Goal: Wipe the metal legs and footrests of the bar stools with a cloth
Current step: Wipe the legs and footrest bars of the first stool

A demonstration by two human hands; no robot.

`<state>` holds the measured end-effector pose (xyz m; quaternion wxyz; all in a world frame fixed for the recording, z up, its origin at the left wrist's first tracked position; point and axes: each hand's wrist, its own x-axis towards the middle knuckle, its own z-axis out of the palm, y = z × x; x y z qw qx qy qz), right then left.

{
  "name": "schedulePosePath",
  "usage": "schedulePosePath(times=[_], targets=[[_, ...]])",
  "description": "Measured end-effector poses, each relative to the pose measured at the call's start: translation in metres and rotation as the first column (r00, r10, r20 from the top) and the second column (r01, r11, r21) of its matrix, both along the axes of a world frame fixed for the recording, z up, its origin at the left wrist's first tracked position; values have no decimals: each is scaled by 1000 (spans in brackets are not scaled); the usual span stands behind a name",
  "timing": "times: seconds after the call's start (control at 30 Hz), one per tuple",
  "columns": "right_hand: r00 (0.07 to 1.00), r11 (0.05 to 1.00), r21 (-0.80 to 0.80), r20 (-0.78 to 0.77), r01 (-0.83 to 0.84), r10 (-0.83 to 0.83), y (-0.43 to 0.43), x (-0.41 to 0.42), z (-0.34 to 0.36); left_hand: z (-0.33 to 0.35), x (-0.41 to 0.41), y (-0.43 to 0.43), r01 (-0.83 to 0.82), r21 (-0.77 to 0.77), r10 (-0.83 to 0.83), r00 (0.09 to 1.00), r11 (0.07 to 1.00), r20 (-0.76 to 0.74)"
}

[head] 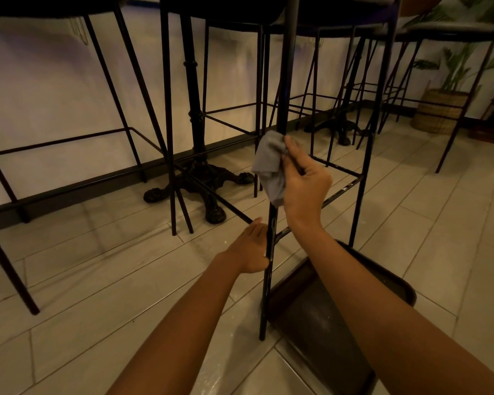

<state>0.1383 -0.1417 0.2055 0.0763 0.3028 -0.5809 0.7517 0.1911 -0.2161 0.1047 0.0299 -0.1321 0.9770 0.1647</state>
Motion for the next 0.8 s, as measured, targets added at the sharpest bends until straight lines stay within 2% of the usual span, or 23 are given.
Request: schedulePosePath(times=[0.23,0.4,0.6,0.8], targets=[[995,995,71,-73,68,-63,-4,0,-13,-6,1,-6,22,54,-20,999,998,-43],[999,995,85,-6,47,-47,1,9,-32,-13,2,-10,25,57,-18,994,998,-109],[999,986,163,21,37,-41,9,15,-53,-13,2,-10,-4,140,22,992,990,-128],[997,992,105,13,68,-70,2,13,-40,-9,2,-9,-2,118,16,993,993,-119]])
